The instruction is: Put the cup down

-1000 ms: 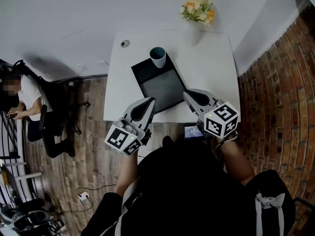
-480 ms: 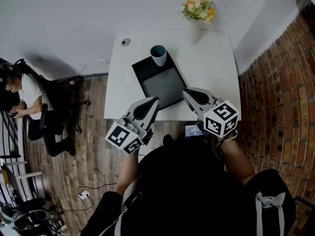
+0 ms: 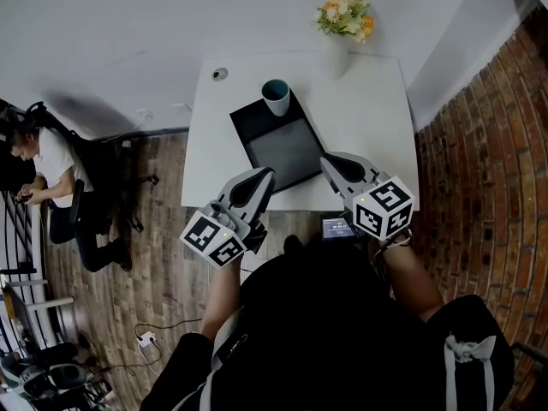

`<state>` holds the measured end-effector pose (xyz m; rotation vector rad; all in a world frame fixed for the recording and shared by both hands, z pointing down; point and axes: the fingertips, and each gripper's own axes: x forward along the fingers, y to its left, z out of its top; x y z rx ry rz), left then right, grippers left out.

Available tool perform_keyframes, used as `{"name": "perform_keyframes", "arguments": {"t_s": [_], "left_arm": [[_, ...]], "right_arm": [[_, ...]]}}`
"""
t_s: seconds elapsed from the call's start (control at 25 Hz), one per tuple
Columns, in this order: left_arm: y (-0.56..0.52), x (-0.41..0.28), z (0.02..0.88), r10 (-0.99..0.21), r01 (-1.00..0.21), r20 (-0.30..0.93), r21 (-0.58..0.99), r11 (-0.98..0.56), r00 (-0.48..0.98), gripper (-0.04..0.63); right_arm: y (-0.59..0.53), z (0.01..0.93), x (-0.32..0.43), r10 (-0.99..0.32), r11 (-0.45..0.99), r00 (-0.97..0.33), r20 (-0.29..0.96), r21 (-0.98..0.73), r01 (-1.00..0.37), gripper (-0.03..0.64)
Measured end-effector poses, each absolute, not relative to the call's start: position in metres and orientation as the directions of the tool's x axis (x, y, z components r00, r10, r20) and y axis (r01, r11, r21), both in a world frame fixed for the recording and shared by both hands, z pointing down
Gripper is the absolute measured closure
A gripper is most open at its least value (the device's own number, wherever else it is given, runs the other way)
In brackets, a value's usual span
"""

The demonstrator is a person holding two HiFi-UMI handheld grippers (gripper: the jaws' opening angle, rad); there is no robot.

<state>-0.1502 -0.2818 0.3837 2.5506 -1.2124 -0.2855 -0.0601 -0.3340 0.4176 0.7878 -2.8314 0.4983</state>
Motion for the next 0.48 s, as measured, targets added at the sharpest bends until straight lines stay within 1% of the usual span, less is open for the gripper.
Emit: {"name": "perform_keyframes", "arguments": {"t_s": [0.48], "left_arm": [[-0.2844, -0.1479, 0.3851, -0.78, -0.722, -0.036, 0.355, -0.594, 0.624, 0.588]], "right_arm": [[-0.3352, 0.4157, -0.0586, -0.47, 0.819, -0.851, 0.235, -0.242, -0.52, 0.604]]}}
